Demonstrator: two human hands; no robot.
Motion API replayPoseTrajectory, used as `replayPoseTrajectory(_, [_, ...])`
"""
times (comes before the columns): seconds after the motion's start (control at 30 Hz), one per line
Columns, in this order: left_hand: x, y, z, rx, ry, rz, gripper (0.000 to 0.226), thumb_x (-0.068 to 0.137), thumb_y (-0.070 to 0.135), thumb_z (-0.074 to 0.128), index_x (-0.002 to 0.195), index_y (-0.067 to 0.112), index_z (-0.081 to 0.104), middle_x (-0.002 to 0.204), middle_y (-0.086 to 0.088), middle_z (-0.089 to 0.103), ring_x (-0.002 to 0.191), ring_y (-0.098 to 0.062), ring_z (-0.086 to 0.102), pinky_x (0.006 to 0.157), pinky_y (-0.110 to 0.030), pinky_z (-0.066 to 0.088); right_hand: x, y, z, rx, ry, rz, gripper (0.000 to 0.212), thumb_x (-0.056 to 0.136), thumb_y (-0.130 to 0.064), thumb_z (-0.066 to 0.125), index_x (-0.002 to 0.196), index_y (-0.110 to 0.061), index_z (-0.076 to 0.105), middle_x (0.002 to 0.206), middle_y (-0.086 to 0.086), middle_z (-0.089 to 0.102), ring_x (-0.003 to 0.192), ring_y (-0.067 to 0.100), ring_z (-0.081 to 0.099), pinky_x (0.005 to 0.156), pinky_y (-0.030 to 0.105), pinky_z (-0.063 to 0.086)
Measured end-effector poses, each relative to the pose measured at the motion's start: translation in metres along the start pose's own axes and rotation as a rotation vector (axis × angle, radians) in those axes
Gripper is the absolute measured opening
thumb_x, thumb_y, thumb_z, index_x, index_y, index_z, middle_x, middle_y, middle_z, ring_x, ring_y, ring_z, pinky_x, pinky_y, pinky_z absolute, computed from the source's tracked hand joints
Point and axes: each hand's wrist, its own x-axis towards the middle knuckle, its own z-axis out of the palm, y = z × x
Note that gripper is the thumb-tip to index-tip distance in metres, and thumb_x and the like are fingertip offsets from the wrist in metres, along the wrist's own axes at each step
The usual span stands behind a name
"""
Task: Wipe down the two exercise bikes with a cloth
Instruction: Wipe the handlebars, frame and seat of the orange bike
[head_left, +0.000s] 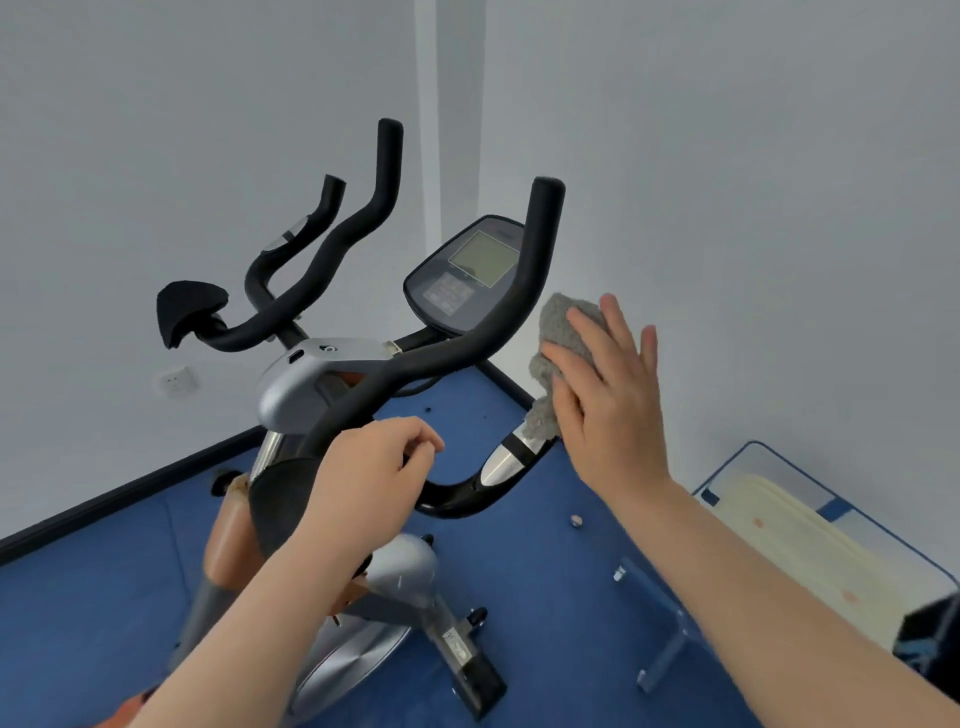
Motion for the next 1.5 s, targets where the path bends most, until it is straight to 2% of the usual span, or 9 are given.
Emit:
replayPoseTrajectory(0.17, [-0.003,-0.008,-0.008,-0.19,-0.017,0.015,0.022,0.097,0.024,0.051,0.089,0.039,0.065,0.075,0.013,0.066,0.056,-0.001,0.052,0.055,-0.013,0.039,-0.005,-0.034,-0.003,-0.239,-0.186,0.014,0.033,0.097,-0.022,0.041,0.106,-0.011,0.071,0.119,0.005,0.065,0.136,0.028,0.04,0.121,0.045,0.006])
replayPoseTrajectory(0.3, [-0.014,-0.036,-0.021,-0.179,0.039,0.239,0.024,0.095,0.012,0.051,0.098,0.03,0.066,0.095,0.019,0.064,0.096,0.002,0.057,0.083,-0.012,0.042,-0.007,-0.039,-0.017,-0.205,-0.348,-0.032,0.045,0.1,-0.033,0.032,0.121,-0.012,0.067,0.124,0.004,0.063,0.131,0.026,0.047,0.12,0.043,0.01])
replayPoseTrajectory(0.43, [-0.016,-0.064,-0.021,-0.007,0.174,0.43,0.028,0.092,0.018,0.04,0.1,0.016,0.067,0.1,0.007,0.064,0.098,-0.011,0.055,0.087,-0.023,0.041,-0.012,-0.036,-0.025,-0.112,-0.256,0.054,0.035,0.102,-0.02,0.04,0.127,-0.008,0.062,0.128,0.004,0.063,0.127,0.024,0.052,0.117,0.044,0.023])
replayPoseTrajectory(0.53, [-0.021,-0.071,-0.015,-0.098,0.346,0.405,0.029,0.088,0.012,0.039,0.097,0.016,0.067,0.1,0.006,0.064,0.097,-0.013,0.053,0.087,-0.029,0.042,-0.047,-0.097,0.001,0.018,-0.107,0.243,0.029,0.097,-0.006,0.052,0.123,-0.008,0.066,0.125,0.003,0.064,0.123,0.022,0.054,0.11,0.035,0.037])
replayPoseTrajectory(0.63, [-0.023,-0.076,-0.013,-0.122,0.427,0.372,0.027,0.087,0.011,0.042,0.095,0.018,0.067,0.102,0.007,0.064,0.097,-0.014,0.054,0.088,-0.028,0.04,-0.067,-0.127,0.018,-0.014,-0.233,-0.044,0.032,0.091,-0.007,0.06,0.121,-0.011,0.067,0.122,0.001,0.066,0.114,0.019,0.06,0.101,0.036,0.044])
replayPoseTrajectory(0.8, [-0.028,-0.076,-0.015,-0.096,0.445,0.292,0.023,0.09,0.011,0.048,0.097,0.018,0.069,0.103,0.006,0.066,0.098,-0.017,0.056,0.085,-0.033,0.042,-0.058,-0.111,0.004,-0.079,-0.143,0.15,0.03,0.097,-0.022,0.052,0.121,-0.016,0.067,0.123,-0.004,0.066,0.121,0.013,0.057,0.115,0.041,0.026])
replayPoseTrajectory(1.07, [-0.028,-0.077,-0.014,-0.283,0.51,0.213,0.018,0.089,0.013,0.049,0.09,0.021,0.065,0.094,0.01,0.062,0.091,-0.014,0.057,0.078,-0.039,0.046,-0.033,-0.142,0.031,0.042,-0.409,0.111,0.033,0.09,-0.018,0.065,0.122,-0.025,0.068,0.124,-0.01,0.066,0.115,0.011,0.062,0.095,0.036,0.051])
replayPoseTrajectory(1.33, [-0.03,-0.075,-0.014,-0.343,0.547,0.16,0.017,0.087,0.015,0.048,0.086,0.022,0.064,0.089,0.012,0.061,0.089,-0.015,0.057,0.077,-0.041,0.045,0.007,-0.126,0.027,0.141,-0.718,0.277,0.025,0.084,-0.04,0.071,0.108,-0.046,0.07,0.107,-0.02,0.071,0.1,-0.001,0.061,0.084,0.015,0.044])
replayPoseTrajectory(1.5, [-0.03,-0.075,-0.013,-0.289,0.535,0.11,0.016,0.086,0.02,0.047,0.085,0.025,0.062,0.087,0.015,0.059,0.088,-0.012,0.054,0.081,-0.029,0.036,0.011,-0.142,0.055,0.117,-0.577,0.248,0.026,0.093,-0.031,0.061,0.118,-0.033,0.069,0.113,-0.01,0.071,0.102,0.013,0.064,0.084,0.022,0.045])
